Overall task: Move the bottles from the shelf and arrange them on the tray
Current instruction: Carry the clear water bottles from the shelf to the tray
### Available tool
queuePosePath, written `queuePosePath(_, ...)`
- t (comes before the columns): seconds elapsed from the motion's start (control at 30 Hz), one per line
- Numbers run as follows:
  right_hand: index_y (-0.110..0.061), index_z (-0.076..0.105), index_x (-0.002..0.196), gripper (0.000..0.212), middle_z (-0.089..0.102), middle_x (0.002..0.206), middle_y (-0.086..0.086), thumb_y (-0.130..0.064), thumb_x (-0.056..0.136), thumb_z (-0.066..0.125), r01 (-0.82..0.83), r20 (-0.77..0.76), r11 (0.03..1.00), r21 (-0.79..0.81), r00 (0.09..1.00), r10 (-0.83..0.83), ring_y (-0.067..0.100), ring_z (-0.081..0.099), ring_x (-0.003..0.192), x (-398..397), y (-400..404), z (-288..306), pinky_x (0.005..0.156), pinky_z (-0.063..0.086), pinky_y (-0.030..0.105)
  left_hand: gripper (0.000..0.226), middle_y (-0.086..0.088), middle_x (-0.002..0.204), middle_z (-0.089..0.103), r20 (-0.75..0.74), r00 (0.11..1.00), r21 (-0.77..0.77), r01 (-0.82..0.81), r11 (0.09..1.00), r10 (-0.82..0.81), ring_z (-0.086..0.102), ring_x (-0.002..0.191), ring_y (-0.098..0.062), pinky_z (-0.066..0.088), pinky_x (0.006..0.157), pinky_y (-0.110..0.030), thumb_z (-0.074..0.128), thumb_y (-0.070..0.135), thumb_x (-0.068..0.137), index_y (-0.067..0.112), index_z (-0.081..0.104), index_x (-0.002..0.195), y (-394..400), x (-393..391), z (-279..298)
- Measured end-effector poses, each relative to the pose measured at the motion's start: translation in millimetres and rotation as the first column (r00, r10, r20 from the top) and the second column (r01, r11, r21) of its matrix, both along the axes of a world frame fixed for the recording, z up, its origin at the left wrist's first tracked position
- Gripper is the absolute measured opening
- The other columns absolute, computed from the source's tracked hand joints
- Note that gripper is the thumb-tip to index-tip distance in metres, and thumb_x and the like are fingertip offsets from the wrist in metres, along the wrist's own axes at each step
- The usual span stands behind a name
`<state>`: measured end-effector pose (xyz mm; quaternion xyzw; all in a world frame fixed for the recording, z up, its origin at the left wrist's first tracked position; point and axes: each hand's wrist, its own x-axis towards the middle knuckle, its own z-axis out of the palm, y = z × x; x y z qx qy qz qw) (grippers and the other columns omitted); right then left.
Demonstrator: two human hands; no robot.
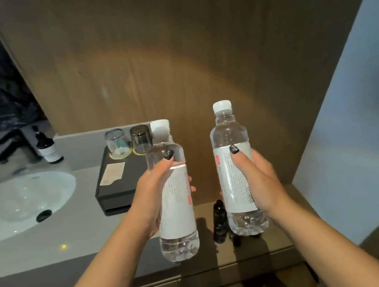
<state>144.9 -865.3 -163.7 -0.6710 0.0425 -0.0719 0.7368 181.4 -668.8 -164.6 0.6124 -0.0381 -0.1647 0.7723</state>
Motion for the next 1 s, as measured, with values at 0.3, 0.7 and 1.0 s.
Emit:
queuePosePath(0.3,-0.018,0.059,0.113,0.037,0.066,0.102,0.012,-0.045,0.087,0.058,-0.103,-0.044,0.993,0.053,0.993,0.106,0.029,0.066,0.092,-9.1,140.8,-12.4,0.077,0.054,0.042,0.068,-0.016,0.087,0.066,-0.118,0.985,-0.036,-0.133,0.991,0.127,0.067,0.075,-0.028,0.051,0.071,-0.04,0.069,0.057,0.062,0.008,0.061,0.108,153.3,-35.9,-17.4)
queuePosePath(0.7,-0.016,0.06,0.113,0.029,0.07,0.1,0.008,-0.037,0.094,0.052,-0.19,-0.082,0.982,0.009,0.978,0.19,0.017,0.069,0.085,-29.1,352.1,-35.7,0.063,0.053,0.023,0.053,-0.018,0.087,0.068,-0.09,0.959,0.014,-0.268,0.963,0.268,0.066,0.076,-0.03,0.053,0.068,-0.039,0.063,0.053,0.068,0.01,0.063,0.1,350.7,-73.3,-28.6)
queuePosePath(1.0,-0.021,0.061,0.108,0.038,0.071,0.098,0.009,-0.049,0.083,0.054,-0.304,-0.077,0.953,-0.012,0.95,0.302,0.021,0.07,0.087,11.0,448.4,-34.1,0.067,0.056,0.028,0.053,-0.013,0.084,0.072,-0.037,0.909,-0.008,-0.416,0.909,0.416,0.069,0.075,-0.027,0.056,0.067,-0.037,0.061,0.053,0.071,0.013,0.063,0.106,446.8,-61.8,-27.7)
